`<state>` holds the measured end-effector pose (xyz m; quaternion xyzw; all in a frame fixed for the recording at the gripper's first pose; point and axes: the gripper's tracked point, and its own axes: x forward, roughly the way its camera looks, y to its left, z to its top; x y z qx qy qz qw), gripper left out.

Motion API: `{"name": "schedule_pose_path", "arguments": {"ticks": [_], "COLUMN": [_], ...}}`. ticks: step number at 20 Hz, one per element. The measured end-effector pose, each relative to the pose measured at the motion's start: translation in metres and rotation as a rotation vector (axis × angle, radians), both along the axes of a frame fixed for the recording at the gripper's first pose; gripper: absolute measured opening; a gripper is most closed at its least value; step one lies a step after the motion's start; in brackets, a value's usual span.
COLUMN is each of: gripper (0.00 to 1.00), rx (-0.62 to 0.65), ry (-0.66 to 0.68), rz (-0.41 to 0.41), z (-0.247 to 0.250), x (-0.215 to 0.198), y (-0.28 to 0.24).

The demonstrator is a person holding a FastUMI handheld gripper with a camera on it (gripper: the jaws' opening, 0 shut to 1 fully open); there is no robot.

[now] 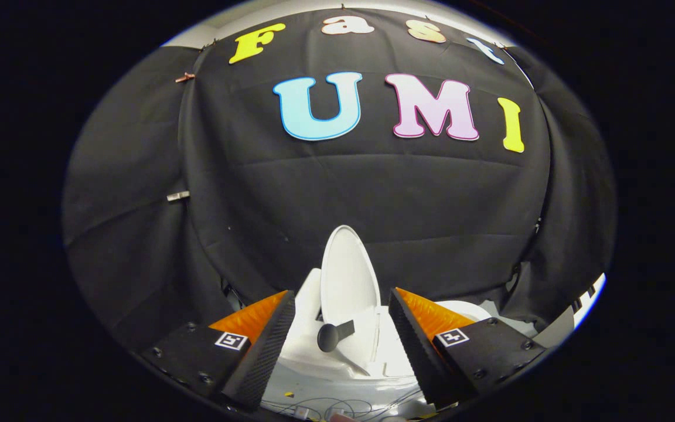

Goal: Open the toilet lid.

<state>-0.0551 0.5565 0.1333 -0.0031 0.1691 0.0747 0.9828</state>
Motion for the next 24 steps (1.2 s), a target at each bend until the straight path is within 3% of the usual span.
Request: {"name": "schedule_pose_path", "arguments": {"ticks": [12, 18, 24], "gripper": [1.0, 0.99, 0.99], "rx": [0.098, 0.132, 0.088], "ry": [-0.088, -0.118, -0.159], "rz": [0.08, 0.081, 0.032], "z": [0.055, 0.063, 0.037], "x": [-0.006, -0.003, 0.011], "y": [-0.073, -0.138, -0.229]}}
